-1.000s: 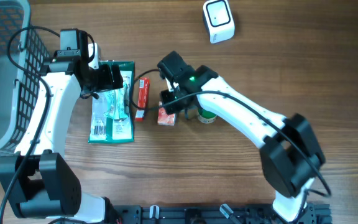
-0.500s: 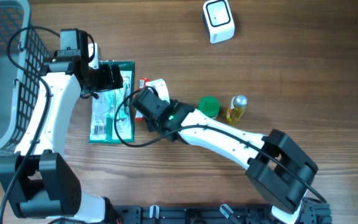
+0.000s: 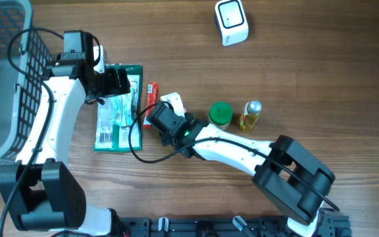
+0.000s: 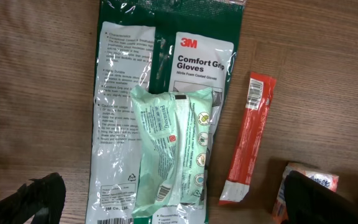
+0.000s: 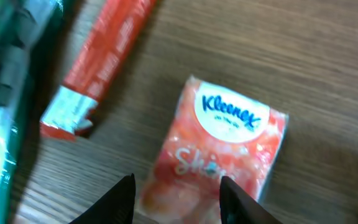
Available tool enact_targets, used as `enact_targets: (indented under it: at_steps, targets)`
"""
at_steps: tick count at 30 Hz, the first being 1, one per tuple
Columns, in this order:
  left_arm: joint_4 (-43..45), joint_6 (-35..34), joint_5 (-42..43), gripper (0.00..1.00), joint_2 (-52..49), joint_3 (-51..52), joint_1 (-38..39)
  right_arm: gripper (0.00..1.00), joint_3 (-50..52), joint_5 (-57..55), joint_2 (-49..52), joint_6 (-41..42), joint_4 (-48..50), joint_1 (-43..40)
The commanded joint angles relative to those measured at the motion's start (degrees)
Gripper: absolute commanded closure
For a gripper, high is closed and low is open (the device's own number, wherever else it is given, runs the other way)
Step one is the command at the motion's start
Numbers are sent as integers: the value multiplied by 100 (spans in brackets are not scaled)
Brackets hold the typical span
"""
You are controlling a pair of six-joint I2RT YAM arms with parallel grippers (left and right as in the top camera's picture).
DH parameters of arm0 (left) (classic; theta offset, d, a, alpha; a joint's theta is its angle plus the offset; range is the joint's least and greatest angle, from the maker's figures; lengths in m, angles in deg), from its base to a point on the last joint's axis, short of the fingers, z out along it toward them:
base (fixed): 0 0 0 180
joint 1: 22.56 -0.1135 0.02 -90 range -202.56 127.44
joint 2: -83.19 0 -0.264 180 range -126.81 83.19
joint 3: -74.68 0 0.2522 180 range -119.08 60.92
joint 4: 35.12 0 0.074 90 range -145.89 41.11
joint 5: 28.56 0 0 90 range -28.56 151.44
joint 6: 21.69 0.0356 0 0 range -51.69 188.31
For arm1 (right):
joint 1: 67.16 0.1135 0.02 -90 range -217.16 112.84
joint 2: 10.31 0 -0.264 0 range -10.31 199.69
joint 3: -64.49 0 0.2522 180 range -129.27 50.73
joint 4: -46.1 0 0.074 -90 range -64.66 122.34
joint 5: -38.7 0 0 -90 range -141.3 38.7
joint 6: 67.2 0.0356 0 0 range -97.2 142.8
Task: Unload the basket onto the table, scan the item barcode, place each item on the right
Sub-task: 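Lower the right gripper and grasp the Kleenex tissue pack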
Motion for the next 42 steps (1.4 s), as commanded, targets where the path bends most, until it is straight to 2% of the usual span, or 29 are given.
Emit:
enact_targets:
  at_steps: [1,7,9,10,11,24,42]
  targets:
    - [7,7,-35,0,74,-59,-26,56,26,42,116,-39,-92,17]
    - [9,7,-35,0,74,-59,-26,56,-304,-308,-116,-90,-1078,13]
    - [9,7,-35,0,74,-59,-26,57,-310,-522,-289,-501,-1185,13]
    - [9,7,-35,0,74,-59,-26,62,-310,-688,-326,-640,-1198,13]
    - [9,7,-35,0,74,-59,-26,62,-321,-715,-343,-647,-1202,13]
    - [11,7,-35,0,74,-59,-26,55,-297,-343,7,-649,-914,98]
    - [9,7,-35,0,74,-59,-26,57,-297,-85,42,-813,-691,96]
